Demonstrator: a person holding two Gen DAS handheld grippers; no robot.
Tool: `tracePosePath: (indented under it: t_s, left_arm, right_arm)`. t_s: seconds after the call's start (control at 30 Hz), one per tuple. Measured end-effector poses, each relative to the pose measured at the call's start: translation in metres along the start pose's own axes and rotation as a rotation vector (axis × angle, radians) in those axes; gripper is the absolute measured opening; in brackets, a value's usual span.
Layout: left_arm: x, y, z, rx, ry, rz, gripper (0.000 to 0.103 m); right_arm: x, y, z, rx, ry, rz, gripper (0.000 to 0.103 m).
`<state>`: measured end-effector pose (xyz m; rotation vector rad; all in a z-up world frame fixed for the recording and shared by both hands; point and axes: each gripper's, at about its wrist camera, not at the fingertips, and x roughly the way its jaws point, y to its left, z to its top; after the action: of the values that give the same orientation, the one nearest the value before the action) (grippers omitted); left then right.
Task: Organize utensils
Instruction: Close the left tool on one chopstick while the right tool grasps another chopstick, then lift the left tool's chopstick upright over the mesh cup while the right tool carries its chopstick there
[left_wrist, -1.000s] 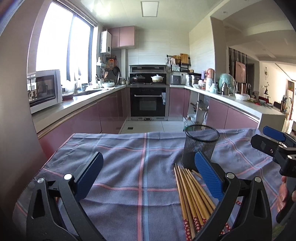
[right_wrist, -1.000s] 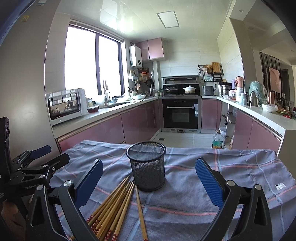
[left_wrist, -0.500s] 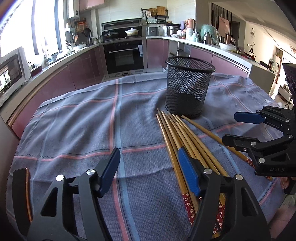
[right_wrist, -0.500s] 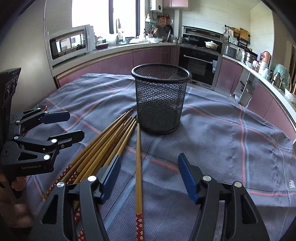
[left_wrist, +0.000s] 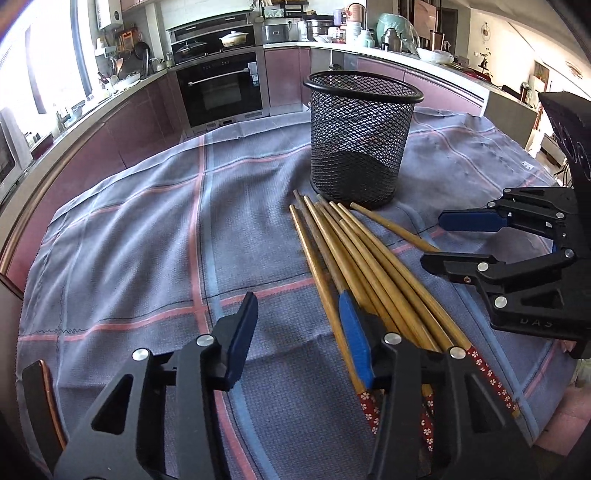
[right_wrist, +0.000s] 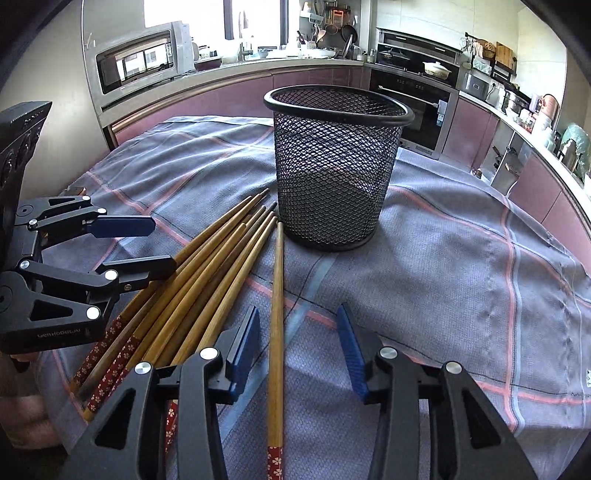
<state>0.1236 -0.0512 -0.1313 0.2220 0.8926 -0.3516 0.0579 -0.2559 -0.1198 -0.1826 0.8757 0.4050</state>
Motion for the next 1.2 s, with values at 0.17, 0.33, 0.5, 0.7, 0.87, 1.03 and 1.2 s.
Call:
tracePosePath:
  t_s: [0.17, 0.33, 0.5, 0.7, 0.87, 1.03, 1.2]
  left_arm:
    - [0.011, -0.002, 0.006, 0.005, 0.028, -0.008, 0.042]
    - [0.016, -0.001, 0.014, -0.038, 0.033, -0.024, 0.013]
    - [0.017, 0.004, 0.013, -0.107, 0.029, -0.049, 0.009]
    - [0.001, 0.018, 0.007, -0.169, -0.003, -0.079, 0.008]
    - [-0.029, 0.028, 0.010, -0.175, -0.064, -0.138, 0.008]
    - [-0.075, 0.039, 0.024, -0.172, -0.184, -0.221, 0.008]
    - [-0.119, 0.042, 0.043, -0.158, -0.314, -0.287, 0.008]
  right_arm:
    - [0.005, 0.001, 0.005, -0.009, 0.004, 0.015, 0.033]
    - [0.006, 0.003, 0.008, -0.004, 0.015, 0.054, 0.005]
    - [0.002, -0.004, 0.007, 0.036, 0.008, 0.081, 0.005]
    - [-0.025, -0.013, 0.007, 0.058, -0.065, 0.115, 0.005]
    - [-0.055, -0.023, 0.013, 0.091, -0.160, 0.164, 0.005]
    - [-0.091, -0.035, 0.028, 0.134, -0.299, 0.204, 0.005]
    - [-0.115, -0.046, 0.046, 0.155, -0.403, 0.205, 0.005]
